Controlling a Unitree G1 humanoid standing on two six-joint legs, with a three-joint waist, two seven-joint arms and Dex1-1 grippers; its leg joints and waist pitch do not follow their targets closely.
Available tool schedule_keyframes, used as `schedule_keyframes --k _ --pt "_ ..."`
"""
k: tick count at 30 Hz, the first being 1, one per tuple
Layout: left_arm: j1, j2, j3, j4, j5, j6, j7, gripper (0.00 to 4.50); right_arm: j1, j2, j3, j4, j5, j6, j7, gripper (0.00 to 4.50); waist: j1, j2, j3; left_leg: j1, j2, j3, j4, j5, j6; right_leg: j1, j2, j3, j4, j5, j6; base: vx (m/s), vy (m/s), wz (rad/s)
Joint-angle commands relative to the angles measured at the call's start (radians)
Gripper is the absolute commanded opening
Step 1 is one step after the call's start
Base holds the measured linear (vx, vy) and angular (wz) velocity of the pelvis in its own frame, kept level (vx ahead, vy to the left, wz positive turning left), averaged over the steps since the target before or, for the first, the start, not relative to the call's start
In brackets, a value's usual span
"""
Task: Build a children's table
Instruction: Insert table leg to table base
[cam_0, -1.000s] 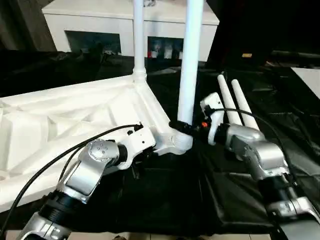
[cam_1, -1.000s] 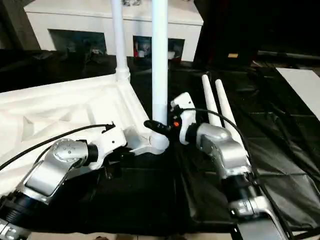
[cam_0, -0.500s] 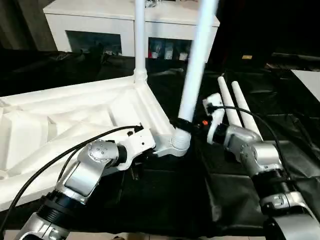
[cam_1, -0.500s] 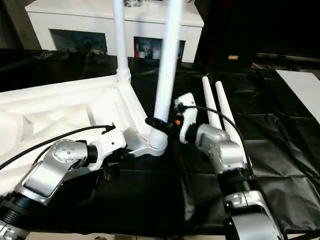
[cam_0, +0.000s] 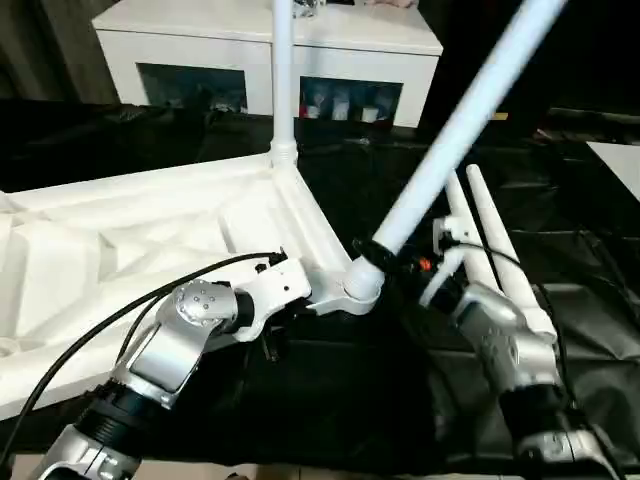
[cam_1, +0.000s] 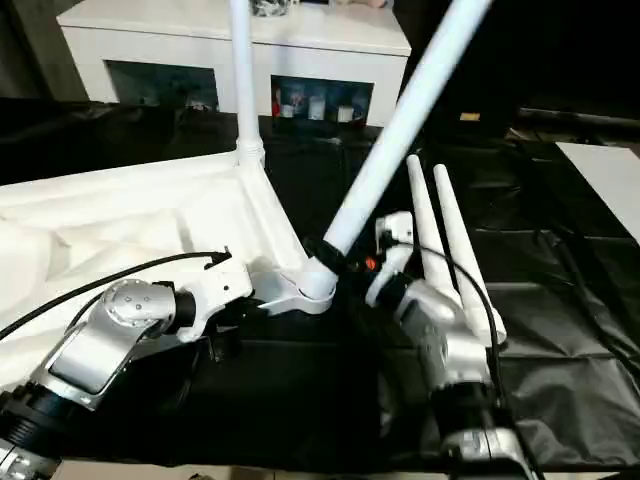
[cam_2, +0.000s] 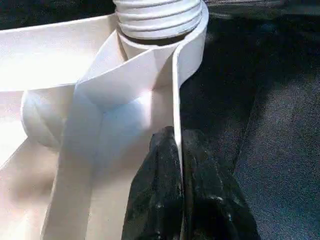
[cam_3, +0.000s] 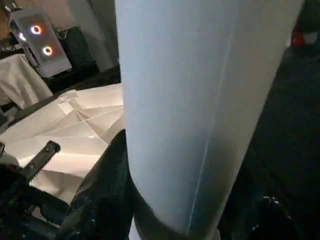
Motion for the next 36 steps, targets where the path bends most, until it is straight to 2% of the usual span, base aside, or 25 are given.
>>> schedule_keyframes --k 1,2,8,10,11,12,16,17,20,21,23,24,26,28,32,35,36 --pt "0.007 0.002 0.003 0.035 0.003 -0.008 0.022 0.00 0.053 -0.013 0.033 0.021 -0.065 -0.019 0.004 1.84 0.002 0.003 -0.051 0.016 0.102 -0.047 -0.101 -0.210 0.000 0.032 -0.087 0.051 -0.061 -0.229 -0.260 0.000 0.000 0.00" --pt "0.006 0.003 0.002 0.036 0.003 -0.009 0.022 0.00 0.063 -0.013 0.038 0.014 -0.073 -0.036 0.005 1.84 0.003 0.007 -0.051 0.015 0.101 -0.048 -0.102 -0.214 0.000 0.033 -0.088 0.051 -0.062 -0.238 -0.258 0.000 0.000 0.00" --pt "0.001 0.002 0.000 0.040 0.003 -0.012 0.026 0.00 0.099 -0.050 0.095 -0.054 -0.117 -0.050 0.024 1.84 0.004 0.006 -0.050 0.015 0.102 -0.050 -0.106 -0.237 -0.002 0.030 -0.084 0.051 -0.067 -0.276 -0.238 0.000 0.000 0.00" --pt "-0.001 0.003 -0.001 0.041 0.002 -0.013 0.025 0.00 0.093 -0.069 0.118 -0.066 -0.133 -0.026 0.037 1.84 0.002 0.001 -0.050 0.014 0.101 -0.049 -0.105 -0.235 0.004 0.031 -0.085 0.052 -0.068 -0.280 -0.238 0.000 0.000 0.00" --pt "-0.002 0.002 0.000 0.041 0.000 -0.013 0.024 0.00 0.085 -0.078 0.131 -0.068 -0.142 -0.015 0.044 1.84 0.003 0.003 -0.050 0.015 0.101 -0.049 -0.104 -0.237 0.005 0.030 -0.086 0.052 -0.069 -0.289 -0.237 0.000 0.000 0.00" --pt "-0.002 0.004 -0.003 0.042 0.001 -0.016 0.021 0.00 0.067 -0.086 0.139 -0.063 -0.144 0.014 0.050 1.84 0.001 -0.001 -0.050 0.014 0.101 -0.049 -0.105 -0.233 0.008 0.031 -0.084 0.051 -0.068 -0.287 -0.238 0.000 0.000 0.00" --pt "-0.003 0.005 -0.009 0.041 0.000 -0.022 0.016 0.00 0.007 -0.111 0.165 -0.044 -0.151 0.094 0.087 1.84 0.000 -0.004 -0.049 0.014 0.100 -0.049 -0.102 -0.227 0.016 0.029 -0.085 0.052 -0.068 -0.299 -0.238 0.000 0.000 0.00" --pt "-0.002 0.004 -0.011 0.039 0.000 -0.023 0.016 0.00 -0.015 -0.119 0.178 -0.032 -0.159 0.113 0.100 1.84 0.000 -0.009 -0.050 0.014 0.101 -0.049 -0.102 -0.225 0.017 0.030 -0.086 0.051 -0.069 -0.306 -0.235 0.000 0.000 0.00" --pt "0.001 0.003 -0.014 0.035 0.000 -0.024 0.016 0.00 -0.055 -0.135 0.204 -0.008 -0.179 0.135 0.119 1.84 -0.002 -0.007 -0.049 0.015 0.101 -0.050 -0.102 -0.233 0.009 0.027 -0.087 0.051 -0.070 -0.327 -0.231 0.000 0.000 0.00" --pt "0.004 0.005 -0.016 0.031 -0.001 -0.024 0.014 0.00 -0.073 -0.141 0.215 0.002 -0.184 0.155 0.131 1.84 -0.002 -0.013 -0.049 0.014 0.101 -0.049 -0.102 -0.236 0.009 0.027 -0.087 0.051 -0.070 -0.334 -0.228 0.000 0.000 0.00" --pt "0.008 0.006 -0.018 0.026 -0.002 -0.024 0.013 0.00 -0.100 -0.153 0.236 0.018 -0.196 0.190 0.154 1.84 -0.004 -0.013 -0.049 0.014 0.101 -0.051 -0.103 -0.236 0.006 0.027 -0.086 0.050 -0.070 -0.338 -0.227 0.000 0.000 0.00" --pt "0.015 0.008 -0.018 0.021 -0.003 -0.023 0.013 0.00 -0.125 -0.169 0.264 0.039 -0.214 0.223 0.185 1.84 -0.004 -0.014 -0.050 0.016 0.102 -0.050 -0.102 -0.236 0.004 0.024 -0.085 0.050 -0.070 -0.334 -0.226 0.000 0.000 0.00" --pt "0.017 0.009 -0.019 0.019 -0.003 -0.022 0.013 0.00 -0.134 -0.174 0.272 0.046 -0.219 0.239 0.198 1.84 -0.004 -0.014 -0.051 0.015 0.102 -0.051 -0.102 -0.236 0.002 0.026 -0.087 0.050 -0.069 -0.321 -0.229 0.000 0.000 0.00" --pt "0.025 0.012 -0.019 0.009 -0.004 -0.018 0.012 0.00 -0.158 -0.177 0.281 0.074 -0.218 0.264 0.228 1.84 -0.006 -0.021 -0.052 0.012 0.102 -0.050 -0.101 -0.225 0.006 0.029 -0.087 0.051 -0.066 -0.298 -0.234 0.000 0.000 0.00" --pt "0.030 0.015 -0.019 0.002 -0.008 -0.012 0.008 0.00 -0.174 -0.177 0.290 0.110 -0.211 0.307 0.251 1.84 -0.006 -0.021 -0.053 0.012 0.102 -0.049 -0.100 -0.212 0.014 0.030 -0.088 0.051 -0.065 -0.276 -0.246 0.000 0.000 0.00" --pt "0.032 0.018 -0.020 -0.001 -0.011 -0.011 0.005 0.00 -0.186 -0.164 0.289 0.175 -0.231 0.299 0.233 1.84 -0.009 -0.018 -0.052 0.013 0.102 -0.051 -0.102 -0.245 0.002 0.027 -0.088 0.050 -0.069 -0.320 -0.239 0.000 0.000 0.00" --pt "0.033 0.019 -0.022 -0.001 -0.013 -0.011 0.000 0.00 -0.191 -0.152 0.282 0.217 -0.237 0.299 0.213 1.84 -0.012 -0.014 -0.050 0.014 0.102 -0.053 -0.103 -0.273 -0.008 0.023 -0.088 0.051 -0.072 -0.350 -0.234 0.000 0.000 0.00"
